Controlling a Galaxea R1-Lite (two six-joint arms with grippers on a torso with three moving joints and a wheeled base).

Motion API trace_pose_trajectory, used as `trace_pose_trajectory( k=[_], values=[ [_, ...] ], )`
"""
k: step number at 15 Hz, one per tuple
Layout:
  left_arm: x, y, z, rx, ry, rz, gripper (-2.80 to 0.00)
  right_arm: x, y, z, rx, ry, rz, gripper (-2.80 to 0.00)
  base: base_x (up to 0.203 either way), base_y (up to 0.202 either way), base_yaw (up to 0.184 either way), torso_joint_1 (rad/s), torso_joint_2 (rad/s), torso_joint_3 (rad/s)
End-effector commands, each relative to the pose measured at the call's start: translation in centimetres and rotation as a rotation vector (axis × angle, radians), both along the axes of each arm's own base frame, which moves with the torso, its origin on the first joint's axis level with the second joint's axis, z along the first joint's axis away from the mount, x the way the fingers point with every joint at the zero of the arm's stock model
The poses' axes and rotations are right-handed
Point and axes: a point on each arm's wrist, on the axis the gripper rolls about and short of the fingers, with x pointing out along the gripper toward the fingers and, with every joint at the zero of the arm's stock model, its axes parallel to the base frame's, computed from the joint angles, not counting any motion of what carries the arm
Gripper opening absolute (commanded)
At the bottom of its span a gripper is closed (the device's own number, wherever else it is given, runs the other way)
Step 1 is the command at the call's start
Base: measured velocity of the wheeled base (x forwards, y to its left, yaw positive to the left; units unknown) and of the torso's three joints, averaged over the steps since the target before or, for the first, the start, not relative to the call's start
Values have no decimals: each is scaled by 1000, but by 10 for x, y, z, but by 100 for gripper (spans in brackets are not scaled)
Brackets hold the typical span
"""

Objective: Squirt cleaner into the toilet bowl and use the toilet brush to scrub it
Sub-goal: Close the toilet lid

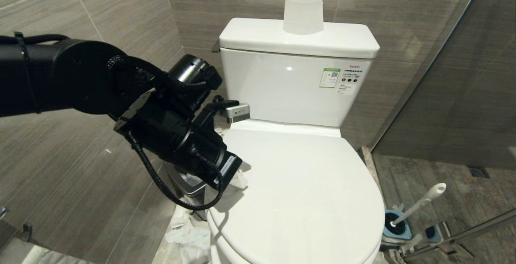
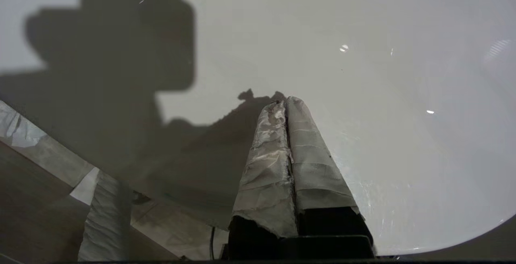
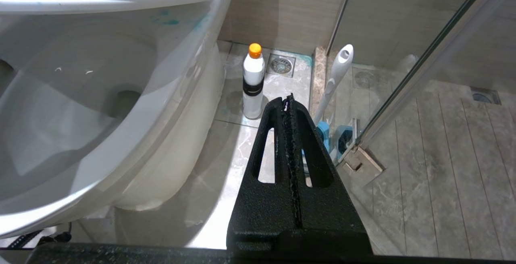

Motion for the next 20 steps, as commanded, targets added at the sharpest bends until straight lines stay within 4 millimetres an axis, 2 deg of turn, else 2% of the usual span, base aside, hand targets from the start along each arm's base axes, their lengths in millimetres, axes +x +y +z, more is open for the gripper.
trace_pose_trajectory(
  k=[1,7,14,20],
  values=[
    [7,-6,-12,25,31,-1,-280,0,0,0,-1,1,-1,-280,0,0,0,0,0,0],
    [26,-15,-53,97,147,26,-280,0,0,0,-1,1,-1,-280,0,0,0,0,0,0],
    [49,-24,-96,113,341,254,-280,0,0,0,-1,1,-1,-280,0,0,0,0,0,0],
    [66,-34,-122,46,374,445,-280,0,0,0,-1,1,0,-280,0,0,0,0,0,0]
  ],
)
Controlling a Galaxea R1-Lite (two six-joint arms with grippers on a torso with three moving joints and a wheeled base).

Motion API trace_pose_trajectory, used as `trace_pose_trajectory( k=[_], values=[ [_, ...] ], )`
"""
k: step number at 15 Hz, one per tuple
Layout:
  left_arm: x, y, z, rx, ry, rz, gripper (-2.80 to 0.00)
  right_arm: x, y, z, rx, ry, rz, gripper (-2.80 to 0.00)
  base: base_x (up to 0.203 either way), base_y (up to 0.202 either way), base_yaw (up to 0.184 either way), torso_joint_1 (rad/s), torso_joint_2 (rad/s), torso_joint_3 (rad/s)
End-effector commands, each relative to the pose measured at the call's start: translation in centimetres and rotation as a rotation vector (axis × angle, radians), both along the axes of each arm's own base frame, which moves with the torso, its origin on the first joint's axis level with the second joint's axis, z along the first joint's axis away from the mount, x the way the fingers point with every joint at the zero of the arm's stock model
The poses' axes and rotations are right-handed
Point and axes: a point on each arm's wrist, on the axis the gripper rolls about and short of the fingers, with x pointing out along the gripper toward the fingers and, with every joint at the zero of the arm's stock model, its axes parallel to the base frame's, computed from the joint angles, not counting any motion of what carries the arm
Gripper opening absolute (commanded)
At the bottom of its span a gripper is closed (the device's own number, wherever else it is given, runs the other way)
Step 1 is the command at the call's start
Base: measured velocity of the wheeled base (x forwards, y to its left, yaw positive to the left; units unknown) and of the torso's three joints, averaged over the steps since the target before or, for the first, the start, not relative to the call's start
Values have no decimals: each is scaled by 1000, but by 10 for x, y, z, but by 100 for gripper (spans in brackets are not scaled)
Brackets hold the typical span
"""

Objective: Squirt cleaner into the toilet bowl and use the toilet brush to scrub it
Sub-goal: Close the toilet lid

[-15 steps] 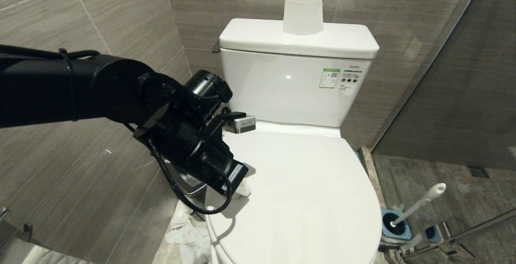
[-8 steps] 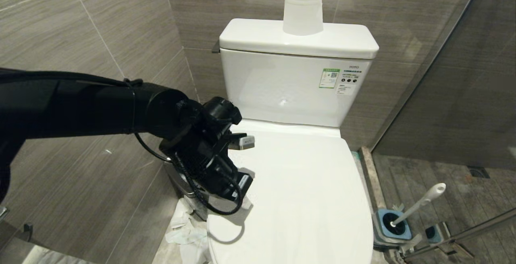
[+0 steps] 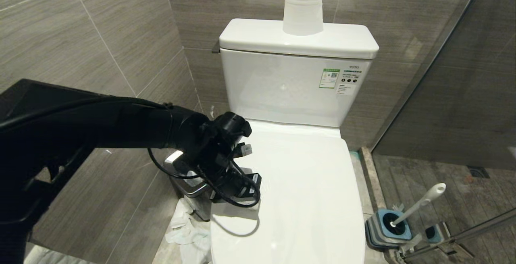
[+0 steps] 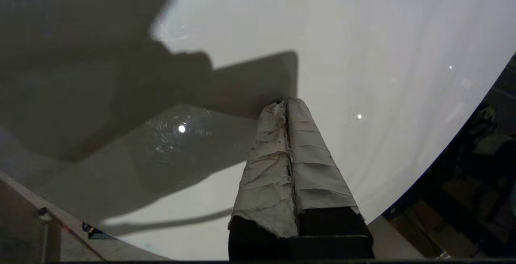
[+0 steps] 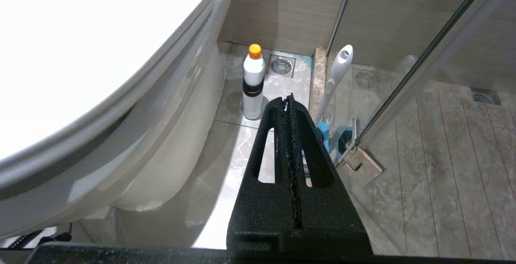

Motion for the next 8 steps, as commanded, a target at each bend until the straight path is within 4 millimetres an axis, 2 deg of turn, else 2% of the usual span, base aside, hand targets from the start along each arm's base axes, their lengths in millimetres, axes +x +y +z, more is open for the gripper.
trace_pose_trajectory(
  k=[1,4,8],
  values=[
    [8,-2,-20,48,-22,46,-280,0,0,0,0,1,0,-280,0,0,0,0,0,0],
    [18,-9,-46,132,-123,115,-280,0,0,0,0,1,0,-280,0,0,0,0,0,0],
    [19,-9,-50,140,-116,121,-280,0,0,0,0,0,0,-280,0,0,0,0,0,0]
  ],
)
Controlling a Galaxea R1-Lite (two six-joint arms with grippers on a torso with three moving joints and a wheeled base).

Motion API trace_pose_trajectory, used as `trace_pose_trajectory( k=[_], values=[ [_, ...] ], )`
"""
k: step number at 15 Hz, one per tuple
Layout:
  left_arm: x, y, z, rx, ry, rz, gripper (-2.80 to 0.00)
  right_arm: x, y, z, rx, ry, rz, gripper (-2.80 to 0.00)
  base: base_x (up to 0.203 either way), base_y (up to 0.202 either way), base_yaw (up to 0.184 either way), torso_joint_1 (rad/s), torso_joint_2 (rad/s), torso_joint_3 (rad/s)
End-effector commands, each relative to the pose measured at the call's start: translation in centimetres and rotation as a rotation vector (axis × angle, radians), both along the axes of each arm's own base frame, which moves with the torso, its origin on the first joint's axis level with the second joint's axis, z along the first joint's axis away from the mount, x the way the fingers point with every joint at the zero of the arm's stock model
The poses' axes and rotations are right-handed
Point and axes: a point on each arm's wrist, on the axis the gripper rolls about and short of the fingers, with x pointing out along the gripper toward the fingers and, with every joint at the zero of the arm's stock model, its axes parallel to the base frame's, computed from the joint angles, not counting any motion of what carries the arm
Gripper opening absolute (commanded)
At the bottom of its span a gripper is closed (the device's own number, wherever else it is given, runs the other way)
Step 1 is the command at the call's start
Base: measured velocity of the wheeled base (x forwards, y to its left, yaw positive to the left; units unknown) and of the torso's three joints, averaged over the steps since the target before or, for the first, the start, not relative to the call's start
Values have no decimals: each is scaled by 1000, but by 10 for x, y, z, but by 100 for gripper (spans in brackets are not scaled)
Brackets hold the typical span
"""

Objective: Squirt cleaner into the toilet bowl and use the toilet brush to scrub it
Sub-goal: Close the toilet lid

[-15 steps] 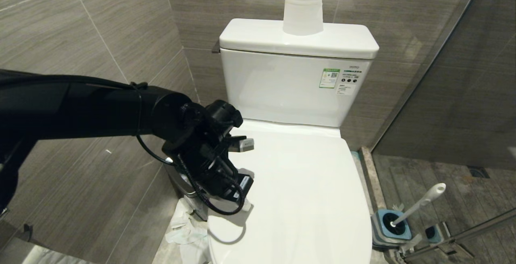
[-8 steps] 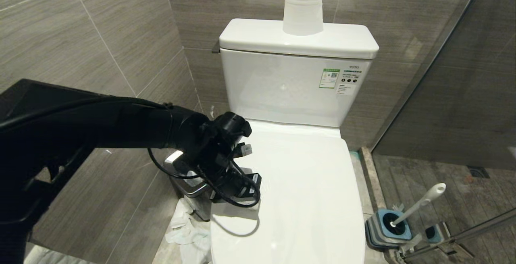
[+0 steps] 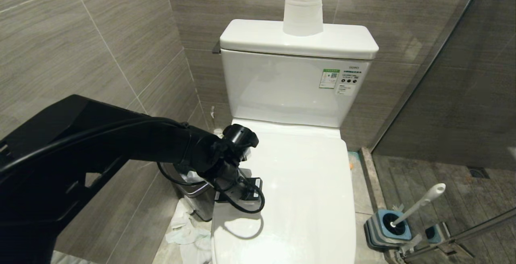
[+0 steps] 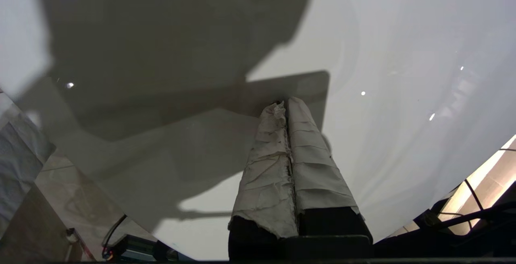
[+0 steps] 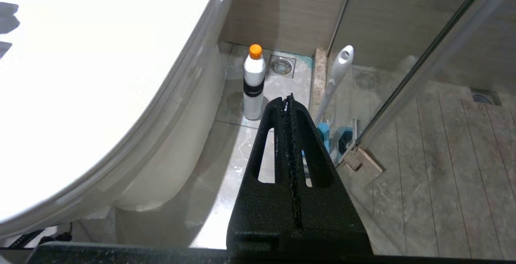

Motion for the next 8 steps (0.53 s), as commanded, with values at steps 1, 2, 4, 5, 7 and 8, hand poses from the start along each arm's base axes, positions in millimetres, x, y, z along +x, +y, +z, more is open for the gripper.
trace_pose_trajectory(
  k=[1,2,4,5,7,8],
  values=[
    [0,0,-6,11,17,3,-280,0,0,0,0,1,1,-280,0,0,0,0,0,0],
    [0,0,-3,4,11,7,-280,0,0,0,0,1,-1,-280,0,0,0,0,0,0],
    [-5,7,24,-41,-37,5,-280,0,0,0,0,1,0,-280,0,0,0,0,0,0],
    [-9,13,46,-93,-71,-7,-280,0,0,0,0,1,1,-280,0,0,0,0,0,0],
    [-25,31,96,-225,-133,-63,-280,0,0,0,0,1,1,-280,0,0,0,0,0,0],
    [-38,42,121,-288,-151,-100,-280,0,0,0,0,1,1,-280,0,0,0,0,0,0]
  ],
)
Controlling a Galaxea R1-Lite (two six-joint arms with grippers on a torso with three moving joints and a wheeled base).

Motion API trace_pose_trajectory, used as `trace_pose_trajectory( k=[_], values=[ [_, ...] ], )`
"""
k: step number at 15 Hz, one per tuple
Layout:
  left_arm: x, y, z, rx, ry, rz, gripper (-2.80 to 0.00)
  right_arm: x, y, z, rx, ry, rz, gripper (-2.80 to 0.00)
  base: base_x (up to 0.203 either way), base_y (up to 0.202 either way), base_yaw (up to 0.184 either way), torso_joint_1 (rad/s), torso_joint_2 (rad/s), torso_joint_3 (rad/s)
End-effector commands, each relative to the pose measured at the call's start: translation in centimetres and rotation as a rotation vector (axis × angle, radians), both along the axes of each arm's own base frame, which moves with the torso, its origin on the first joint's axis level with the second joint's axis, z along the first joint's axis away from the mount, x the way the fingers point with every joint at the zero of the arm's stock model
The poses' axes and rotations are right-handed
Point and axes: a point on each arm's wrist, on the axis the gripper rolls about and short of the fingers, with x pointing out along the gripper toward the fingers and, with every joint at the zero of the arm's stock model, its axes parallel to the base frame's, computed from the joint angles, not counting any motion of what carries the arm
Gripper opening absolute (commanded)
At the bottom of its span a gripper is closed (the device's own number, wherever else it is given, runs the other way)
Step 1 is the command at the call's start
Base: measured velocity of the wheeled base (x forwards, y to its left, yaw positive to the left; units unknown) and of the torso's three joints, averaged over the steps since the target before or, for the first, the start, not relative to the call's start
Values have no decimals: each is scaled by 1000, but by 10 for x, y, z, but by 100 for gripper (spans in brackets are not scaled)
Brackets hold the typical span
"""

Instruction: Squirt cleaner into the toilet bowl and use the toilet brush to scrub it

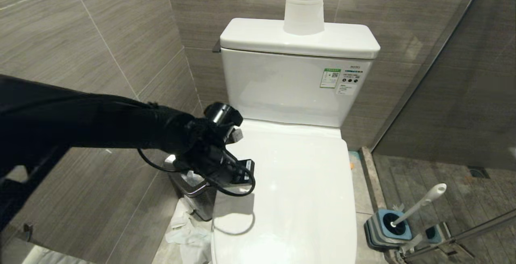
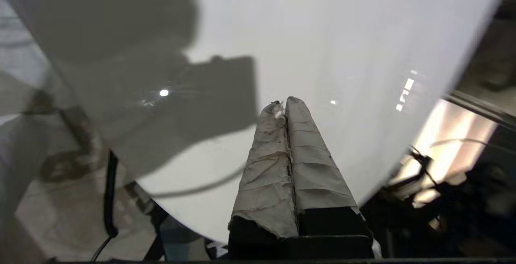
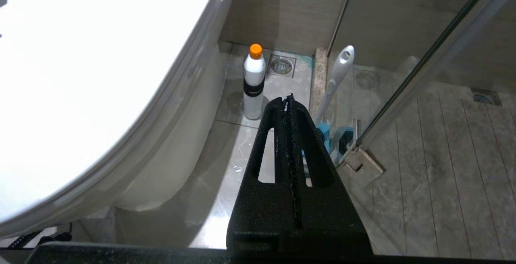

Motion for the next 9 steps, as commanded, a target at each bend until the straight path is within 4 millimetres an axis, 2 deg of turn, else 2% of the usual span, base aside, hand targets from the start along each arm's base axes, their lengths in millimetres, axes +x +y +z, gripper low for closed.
trace_pose_trajectory(
  k=[1,2,4,6,9],
  values=[
    [-37,31,72,-151,-77,-60,-280,0,0,0,-1,1,0,-280,0,0,0,0,0,0],
    [-52,43,85,-175,-39,-96,-280,0,0,0,-1,2,1,-280,0,0,0,0,0,0],
    [-83,66,97,-179,93,-160,-280,0,0,0,-1,1,0,-280,0,0,0,0,0,0],
    [-115,90,110,-191,155,-255,-280,0,0,0,-1,1,0,-280,0,0,0,0,0,0],
    [-145,125,121,-125,51,-386,-280,0,0,0,-1,1,0,-280,0,0,0,0,0,0]
  ],
)
